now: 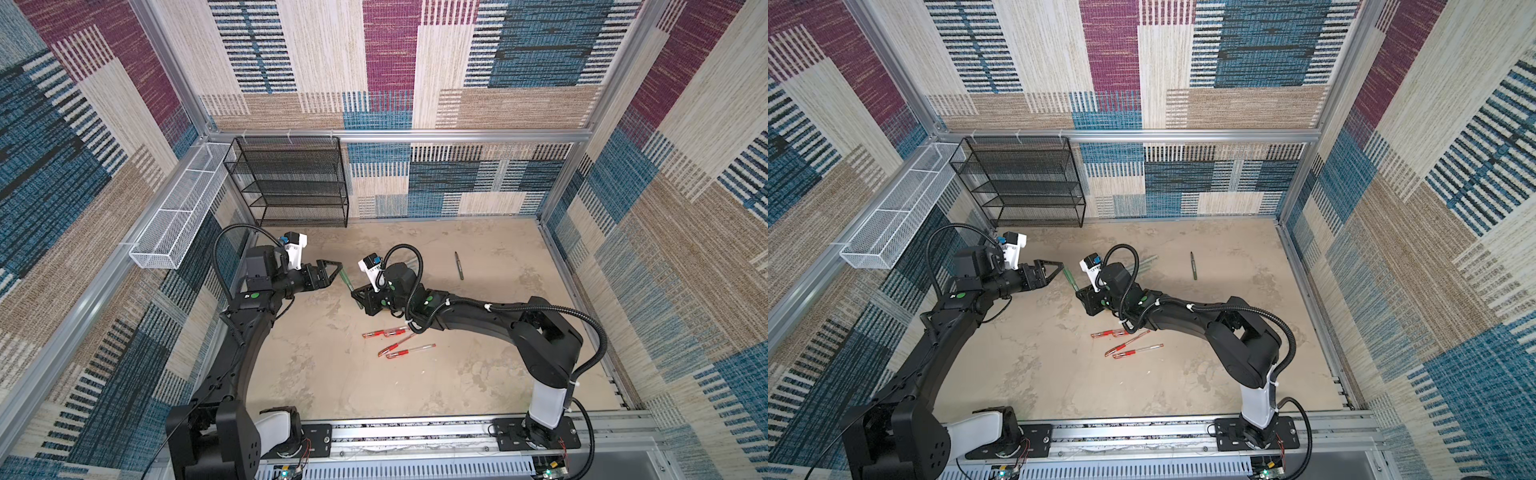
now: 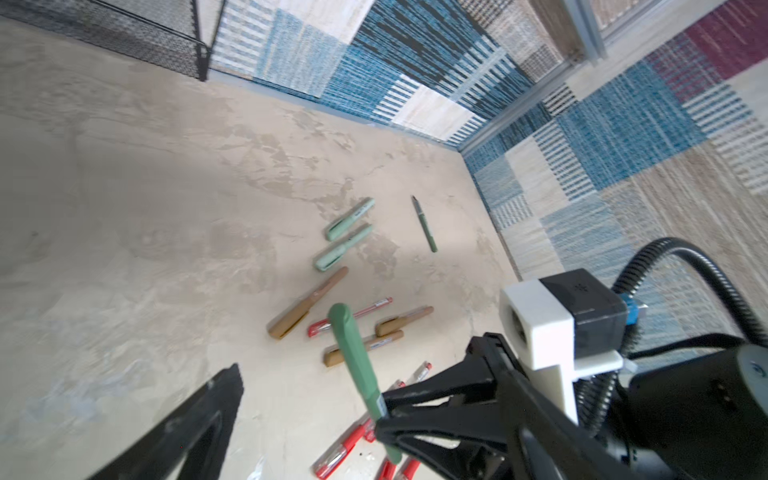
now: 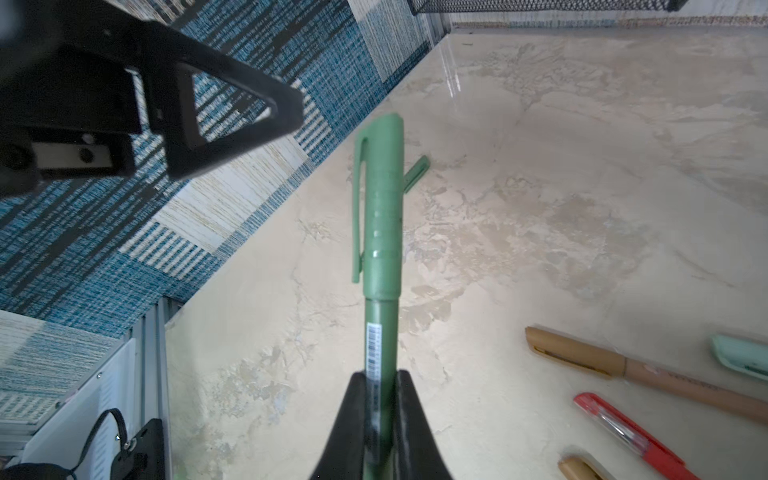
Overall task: Open the pen caps
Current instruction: 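Raise the pen's cap into the left gripper while the left gripper closes on it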
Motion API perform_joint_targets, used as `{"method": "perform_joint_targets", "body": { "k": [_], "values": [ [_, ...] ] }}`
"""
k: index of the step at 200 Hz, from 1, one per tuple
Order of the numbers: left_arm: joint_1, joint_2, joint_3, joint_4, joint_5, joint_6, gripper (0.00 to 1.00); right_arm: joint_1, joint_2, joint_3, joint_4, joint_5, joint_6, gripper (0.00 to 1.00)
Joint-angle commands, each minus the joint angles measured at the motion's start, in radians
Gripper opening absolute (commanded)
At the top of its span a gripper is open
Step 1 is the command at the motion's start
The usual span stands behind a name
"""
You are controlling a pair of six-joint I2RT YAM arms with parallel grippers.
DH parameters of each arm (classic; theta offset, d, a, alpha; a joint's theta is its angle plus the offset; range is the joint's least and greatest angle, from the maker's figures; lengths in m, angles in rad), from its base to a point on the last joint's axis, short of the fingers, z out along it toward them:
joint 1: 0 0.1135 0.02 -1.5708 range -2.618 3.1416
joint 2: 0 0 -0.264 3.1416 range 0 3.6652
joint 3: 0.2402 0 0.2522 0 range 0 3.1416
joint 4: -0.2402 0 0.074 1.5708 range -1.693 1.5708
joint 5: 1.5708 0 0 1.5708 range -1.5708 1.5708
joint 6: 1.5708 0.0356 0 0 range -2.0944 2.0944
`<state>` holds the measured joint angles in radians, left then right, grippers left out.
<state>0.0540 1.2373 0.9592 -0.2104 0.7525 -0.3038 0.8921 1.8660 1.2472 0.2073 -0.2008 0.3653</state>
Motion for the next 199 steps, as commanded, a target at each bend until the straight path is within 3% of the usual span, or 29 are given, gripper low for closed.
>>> {"method": "perform_joint_targets", "body": {
  "k": [1, 58, 70, 88, 138, 165, 199],
  "values": [
    [-0.017, 0.029, 0.017, 0.049, 0.05, -0.047, 0.97, 0.005, -0.008, 0.0, 0.087, 0.014, 0.052, 0.1],
    [-0.045, 0.105, 0.061, -0.023, -0.021, -0.014, 0.84, 0.021, 0.007, 0.016, 0.101, 0.018, 0.064, 0.1],
    [-0.046, 0.118, 0.067, -0.017, -0.005, -0.022, 0.75, 0.025, 0.01, 0.022, 0.098, 0.018, 0.064, 0.1],
    [-0.052, 0.132, 0.079, -0.015, 0.011, -0.025, 0.53, 0.027, 0.014, 0.027, 0.099, 0.018, 0.064, 0.1],
    [-0.059, 0.133, 0.062, -0.012, -0.005, -0.021, 0.25, 0.032, 0.023, 0.043, 0.099, 0.013, 0.064, 0.09],
    [-0.06, 0.127, 0.06, -0.018, -0.023, -0.014, 0.0, 0.032, 0.027, 0.047, 0.097, 0.01, 0.057, 0.09],
    [-0.06, 0.118, 0.062, -0.026, -0.03, -0.003, 0.0, 0.032, 0.028, 0.045, 0.092, -0.002, 0.047, 0.15]
  ]
}}
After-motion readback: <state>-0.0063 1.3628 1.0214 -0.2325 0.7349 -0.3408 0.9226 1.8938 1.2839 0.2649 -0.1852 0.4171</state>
